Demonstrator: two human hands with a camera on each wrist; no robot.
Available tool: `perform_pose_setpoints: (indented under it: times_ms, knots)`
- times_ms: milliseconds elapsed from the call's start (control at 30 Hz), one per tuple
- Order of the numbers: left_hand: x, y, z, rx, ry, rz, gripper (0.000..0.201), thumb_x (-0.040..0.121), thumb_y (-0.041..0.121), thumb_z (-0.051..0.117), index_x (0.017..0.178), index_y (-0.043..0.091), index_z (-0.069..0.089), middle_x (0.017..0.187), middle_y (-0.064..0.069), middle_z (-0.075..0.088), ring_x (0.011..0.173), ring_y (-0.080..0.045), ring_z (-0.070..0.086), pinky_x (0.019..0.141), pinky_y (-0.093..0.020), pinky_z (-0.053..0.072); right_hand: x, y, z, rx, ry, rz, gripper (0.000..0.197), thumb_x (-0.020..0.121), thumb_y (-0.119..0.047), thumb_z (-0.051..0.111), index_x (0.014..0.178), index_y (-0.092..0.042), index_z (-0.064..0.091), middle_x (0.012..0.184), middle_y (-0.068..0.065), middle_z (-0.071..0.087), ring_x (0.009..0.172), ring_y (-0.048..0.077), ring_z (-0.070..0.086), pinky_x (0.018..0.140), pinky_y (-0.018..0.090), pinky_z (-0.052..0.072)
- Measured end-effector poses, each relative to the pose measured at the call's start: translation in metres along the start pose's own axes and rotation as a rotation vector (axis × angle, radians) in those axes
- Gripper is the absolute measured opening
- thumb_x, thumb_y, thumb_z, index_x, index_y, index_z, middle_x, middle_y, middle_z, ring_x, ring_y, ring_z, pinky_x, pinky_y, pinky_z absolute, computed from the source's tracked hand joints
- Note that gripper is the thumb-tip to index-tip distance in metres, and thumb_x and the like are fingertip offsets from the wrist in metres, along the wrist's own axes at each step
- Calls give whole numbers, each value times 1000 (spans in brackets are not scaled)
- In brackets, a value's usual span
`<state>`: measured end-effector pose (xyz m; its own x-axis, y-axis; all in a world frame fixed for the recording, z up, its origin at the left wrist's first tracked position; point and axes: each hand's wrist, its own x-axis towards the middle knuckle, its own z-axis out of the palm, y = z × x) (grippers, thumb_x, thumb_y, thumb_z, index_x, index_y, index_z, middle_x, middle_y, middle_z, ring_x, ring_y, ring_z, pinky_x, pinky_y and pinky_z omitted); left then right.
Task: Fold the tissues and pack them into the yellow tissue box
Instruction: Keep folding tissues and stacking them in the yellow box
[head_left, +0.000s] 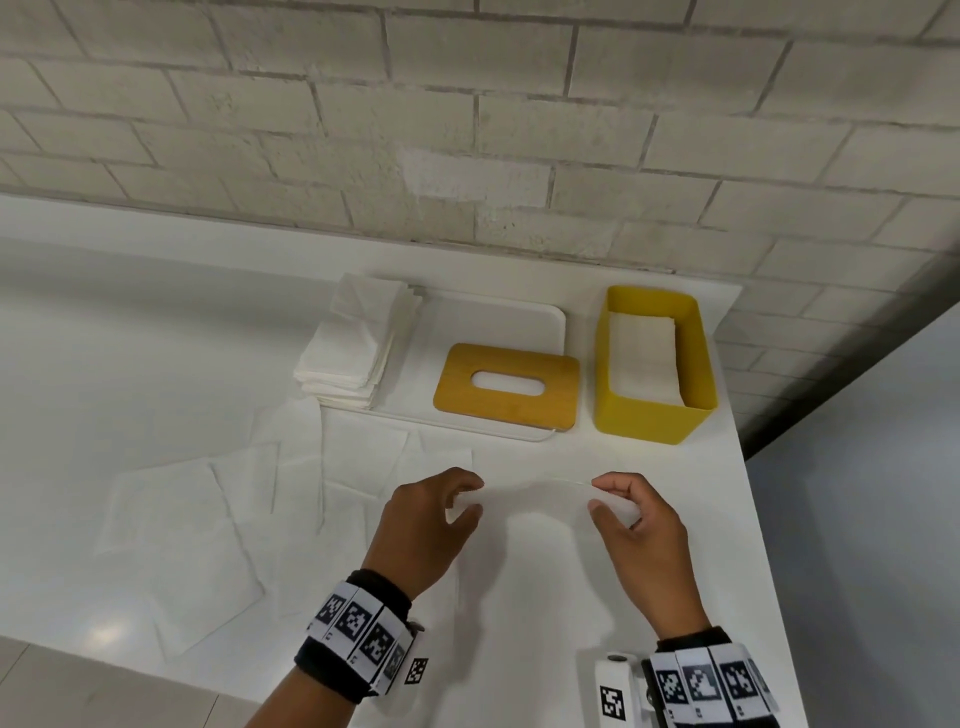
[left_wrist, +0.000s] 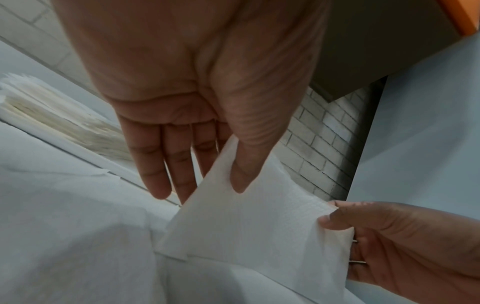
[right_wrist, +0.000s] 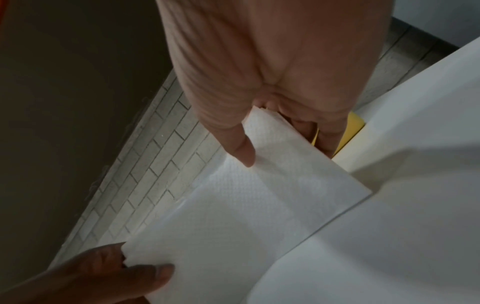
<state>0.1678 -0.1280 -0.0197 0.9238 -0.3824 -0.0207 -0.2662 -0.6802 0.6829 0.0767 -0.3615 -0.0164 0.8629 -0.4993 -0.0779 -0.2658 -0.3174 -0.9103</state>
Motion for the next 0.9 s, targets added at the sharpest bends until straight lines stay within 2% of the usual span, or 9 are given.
perform_pose_setpoints:
  times_ms: [133, 233, 333, 400, 467, 533, 633, 800, 900]
  knots:
    - [5, 12, -2, 44, -16, 41, 26, 92, 32, 72, 118, 34, 68, 107, 22, 72, 86, 4, 63, 84, -18, 50, -1, 4, 0, -5, 4, 18, 22, 92, -12, 68, 95, -33, 67, 90, -28, 67, 85, -3, 63, 71, 19, 47]
    - [13, 32, -6, 145, -55, 118, 38, 94, 38, 69, 131, 37, 60, 121, 19, 70, 107, -2, 66, 93, -24, 53, -1, 1, -1, 3, 6, 5, 23, 93, -11, 67, 94, -34, 67, 88, -26, 68, 81, -1, 63, 68, 17, 46]
    - [24, 57, -3, 338, -141, 218, 50, 97, 40, 63, 144, 37, 47, 130, 10, 68, 114, -15, 66, 95, -32, 53, -1, -7, -2, -26, -13, -59, 22, 93, -12, 67, 91, -34, 66, 88, -24, 67, 80, 1, 61, 65, 11, 45]
    - [35, 67, 4, 422, -185, 248, 44, 101, 36, 56, 144, 34, 48, 128, 1, 69, 115, -24, 64, 95, -36, 52, -1, -17, -4, -47, -30, -124, 20, 94, -12, 66, 91, -32, 67, 91, -23, 68, 83, 0, 62, 68, 10, 45]
    - [43, 71, 6, 438, -198, 238, 31, 104, 32, 50, 134, 30, 58, 118, -5, 71, 110, -28, 65, 90, -37, 53, 0, -29, -8, -63, -47, -187, 18, 94, -14, 66, 94, -32, 67, 95, -24, 67, 90, 0, 62, 71, 10, 45]
    - [46, 69, 5, 335, -185, 236, 23, 103, 29, 51, 120, 25, 66, 107, -5, 74, 101, -27, 66, 85, -36, 54, 4, -38, -17, -33, -29, -212, 16, 93, -16, 67, 97, -32, 68, 96, -22, 68, 91, 2, 63, 72, 13, 47]
    - [44, 62, 1, -38, -135, 139, 16, 100, 30, 60, 107, 21, 72, 97, 2, 76, 88, -19, 67, 78, -33, 53, 17, -44, -29, 206, 22, -148, 14, 93, -12, 70, 98, -25, 69, 91, -10, 73, 85, 12, 67, 73, 24, 52]
    - [35, 64, 8, -520, -152, -81, 15, 97, 30, 67, 111, 33, 74, 105, 14, 78, 98, -8, 73, 91, -36, 60, 22, -51, -12, 468, -63, -42, 15, 95, -3, 65, 109, -8, 67, 101, 4, 77, 94, 15, 72, 77, 22, 55]
    - [32, 68, 14, -538, -91, -59, 16, 99, 30, 66, 110, 41, 66, 107, 17, 75, 99, -4, 71, 90, -27, 59, 22, -55, 6, 402, -33, -67, 10, 98, -7, 62, 105, -13, 68, 101, 3, 77, 96, 23, 72, 82, 35, 59]
